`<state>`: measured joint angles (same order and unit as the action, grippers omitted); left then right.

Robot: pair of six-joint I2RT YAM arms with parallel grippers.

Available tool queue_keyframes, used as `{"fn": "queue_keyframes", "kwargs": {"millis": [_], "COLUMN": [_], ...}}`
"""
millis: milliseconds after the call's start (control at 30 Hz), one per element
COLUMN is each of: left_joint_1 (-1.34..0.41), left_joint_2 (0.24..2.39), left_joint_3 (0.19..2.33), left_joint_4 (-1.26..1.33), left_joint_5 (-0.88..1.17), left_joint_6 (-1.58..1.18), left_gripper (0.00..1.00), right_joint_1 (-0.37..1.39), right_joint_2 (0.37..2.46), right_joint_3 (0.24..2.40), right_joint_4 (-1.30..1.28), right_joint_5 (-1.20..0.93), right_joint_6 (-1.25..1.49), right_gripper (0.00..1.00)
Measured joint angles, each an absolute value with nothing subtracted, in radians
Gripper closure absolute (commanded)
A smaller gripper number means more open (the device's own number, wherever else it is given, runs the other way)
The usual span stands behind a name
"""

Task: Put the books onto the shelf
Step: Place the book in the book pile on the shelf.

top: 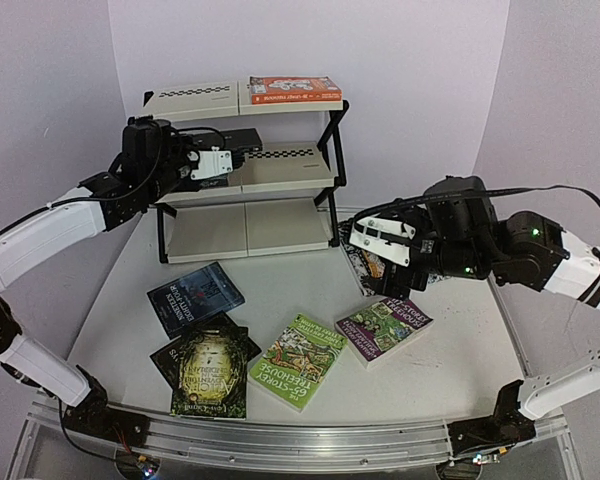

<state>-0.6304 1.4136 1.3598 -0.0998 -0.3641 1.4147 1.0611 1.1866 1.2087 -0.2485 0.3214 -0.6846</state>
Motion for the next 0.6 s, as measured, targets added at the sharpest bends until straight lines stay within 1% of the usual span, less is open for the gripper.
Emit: {"fn": "queue_keyframes", "kwargs": {"millis": [300,400,600], "left_joint_1": [-0.527,-0.497,-0.46], "left_joint_2": [1.414,1.415,1.439], "left_joint_3": [1.228,1.176,1.136], "left_joint_4": [0.064,0.072,0.091], "left_joint_5": [-0.285,-0.265,-0.229], "left_joint_6": [1.376,1.379,1.386], "left_gripper": [1.0,1.0,1.0], "right_joint_1": [1.061,1.061,1.061], "right_joint_2": [1.22,1.236,1.262], "right_joint_3": [1.256,1.262,1.277], "right_joint_4": [-0.266,-0.269,-0.277], "right_joint_5": [0.31,0.303,0.294], "right_joint_6": [-0.685,-0.685,-0.685], "right_gripper": [0.02,0.02,0.02]}}
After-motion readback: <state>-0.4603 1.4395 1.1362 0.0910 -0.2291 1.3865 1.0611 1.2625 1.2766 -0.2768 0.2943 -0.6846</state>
